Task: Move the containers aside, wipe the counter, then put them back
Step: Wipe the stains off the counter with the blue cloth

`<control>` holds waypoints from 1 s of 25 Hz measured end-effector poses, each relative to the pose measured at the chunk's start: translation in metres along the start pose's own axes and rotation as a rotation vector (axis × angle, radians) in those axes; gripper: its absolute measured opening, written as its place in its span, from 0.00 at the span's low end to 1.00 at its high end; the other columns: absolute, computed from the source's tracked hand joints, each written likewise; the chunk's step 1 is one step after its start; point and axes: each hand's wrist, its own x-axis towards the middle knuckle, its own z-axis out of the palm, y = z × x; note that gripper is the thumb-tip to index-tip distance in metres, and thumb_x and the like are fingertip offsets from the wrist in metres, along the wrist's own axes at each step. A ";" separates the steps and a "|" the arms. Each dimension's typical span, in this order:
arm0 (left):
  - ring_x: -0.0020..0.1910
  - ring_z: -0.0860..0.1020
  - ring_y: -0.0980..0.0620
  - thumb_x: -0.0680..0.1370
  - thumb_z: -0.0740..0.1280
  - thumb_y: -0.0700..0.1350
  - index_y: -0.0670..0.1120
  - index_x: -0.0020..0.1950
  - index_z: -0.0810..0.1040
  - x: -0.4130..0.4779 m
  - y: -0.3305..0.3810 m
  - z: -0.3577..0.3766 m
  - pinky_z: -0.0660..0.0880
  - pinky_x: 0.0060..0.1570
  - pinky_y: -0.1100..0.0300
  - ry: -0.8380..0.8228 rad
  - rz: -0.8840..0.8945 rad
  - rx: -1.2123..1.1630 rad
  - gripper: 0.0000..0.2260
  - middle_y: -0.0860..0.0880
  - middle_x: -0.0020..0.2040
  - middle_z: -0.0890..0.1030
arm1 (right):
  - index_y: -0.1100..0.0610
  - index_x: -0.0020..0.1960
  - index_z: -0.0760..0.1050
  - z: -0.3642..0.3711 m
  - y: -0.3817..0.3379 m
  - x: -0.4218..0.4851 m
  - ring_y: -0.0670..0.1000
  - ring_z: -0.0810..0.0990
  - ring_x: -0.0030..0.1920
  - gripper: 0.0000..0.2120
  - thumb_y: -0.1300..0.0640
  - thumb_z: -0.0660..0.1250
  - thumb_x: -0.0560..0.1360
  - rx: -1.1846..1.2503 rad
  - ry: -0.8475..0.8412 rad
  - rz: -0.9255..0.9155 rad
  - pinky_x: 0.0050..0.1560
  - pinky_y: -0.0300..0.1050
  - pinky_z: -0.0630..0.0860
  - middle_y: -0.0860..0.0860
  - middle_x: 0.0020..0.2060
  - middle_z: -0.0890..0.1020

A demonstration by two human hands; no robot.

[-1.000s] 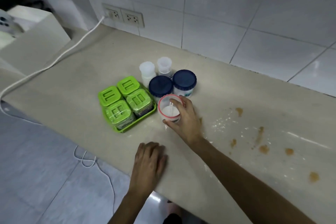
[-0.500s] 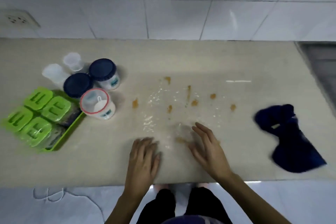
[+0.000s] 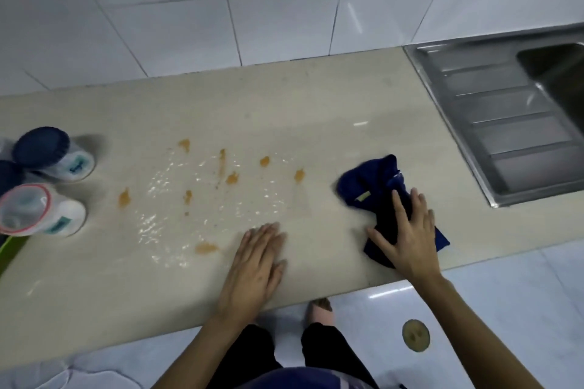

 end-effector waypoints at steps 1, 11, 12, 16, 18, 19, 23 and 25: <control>0.74 0.65 0.50 0.81 0.58 0.51 0.45 0.72 0.69 0.003 0.005 0.002 0.58 0.74 0.48 0.000 -0.008 0.007 0.21 0.47 0.74 0.69 | 0.52 0.77 0.51 0.005 0.008 0.012 0.61 0.50 0.76 0.42 0.30 0.54 0.71 -0.037 -0.055 -0.031 0.74 0.62 0.49 0.61 0.76 0.53; 0.74 0.64 0.48 0.80 0.58 0.52 0.44 0.71 0.69 -0.043 -0.028 -0.010 0.58 0.75 0.48 0.051 -0.217 -0.043 0.21 0.45 0.74 0.68 | 0.49 0.75 0.59 0.045 -0.045 0.010 0.62 0.51 0.76 0.24 0.50 0.50 0.80 0.027 -0.027 -0.123 0.73 0.66 0.52 0.59 0.76 0.57; 0.74 0.65 0.47 0.80 0.59 0.51 0.43 0.70 0.71 -0.051 -0.037 -0.014 0.58 0.75 0.48 0.077 -0.253 -0.036 0.21 0.44 0.73 0.70 | 0.47 0.74 0.60 0.056 -0.080 0.000 0.63 0.52 0.76 0.24 0.52 0.54 0.79 0.021 -0.042 -0.197 0.73 0.66 0.52 0.60 0.76 0.58; 0.72 0.68 0.44 0.80 0.56 0.50 0.38 0.67 0.72 -0.088 -0.083 -0.036 0.57 0.75 0.47 0.145 -0.422 0.017 0.21 0.41 0.70 0.72 | 0.42 0.70 0.65 0.108 -0.226 -0.035 0.64 0.57 0.75 0.21 0.46 0.55 0.78 -0.065 -0.114 -0.609 0.73 0.66 0.55 0.60 0.75 0.61; 0.73 0.67 0.44 0.81 0.55 0.50 0.38 0.68 0.71 -0.103 -0.113 -0.049 0.57 0.75 0.46 0.144 -0.463 0.035 0.22 0.41 0.71 0.71 | 0.44 0.69 0.68 0.116 -0.251 -0.033 0.62 0.57 0.75 0.20 0.46 0.53 0.78 -0.043 -0.129 -0.617 0.73 0.65 0.57 0.58 0.75 0.62; 0.73 0.66 0.44 0.80 0.55 0.49 0.39 0.68 0.71 -0.109 -0.127 -0.054 0.58 0.75 0.46 0.151 -0.465 0.035 0.21 0.41 0.71 0.71 | 0.45 0.69 0.68 0.116 -0.245 -0.031 0.61 0.57 0.75 0.20 0.47 0.53 0.78 -0.028 -0.138 -0.586 0.73 0.63 0.56 0.57 0.75 0.62; 0.70 0.68 0.42 0.79 0.58 0.48 0.39 0.65 0.73 -0.118 -0.180 -0.060 0.60 0.73 0.42 0.243 -0.479 -0.050 0.19 0.41 0.69 0.73 | 0.52 0.67 0.73 0.092 -0.171 -0.021 0.61 0.60 0.74 0.22 0.47 0.52 0.79 0.003 -0.067 -0.354 0.71 0.63 0.58 0.58 0.74 0.63; 0.70 0.69 0.41 0.79 0.59 0.47 0.38 0.65 0.73 -0.126 -0.198 -0.058 0.60 0.73 0.43 0.299 -0.512 -0.129 0.18 0.41 0.68 0.73 | 0.53 0.68 0.72 0.078 -0.148 -0.021 0.59 0.57 0.75 0.24 0.44 0.47 0.80 0.019 -0.069 -0.227 0.72 0.63 0.56 0.57 0.75 0.61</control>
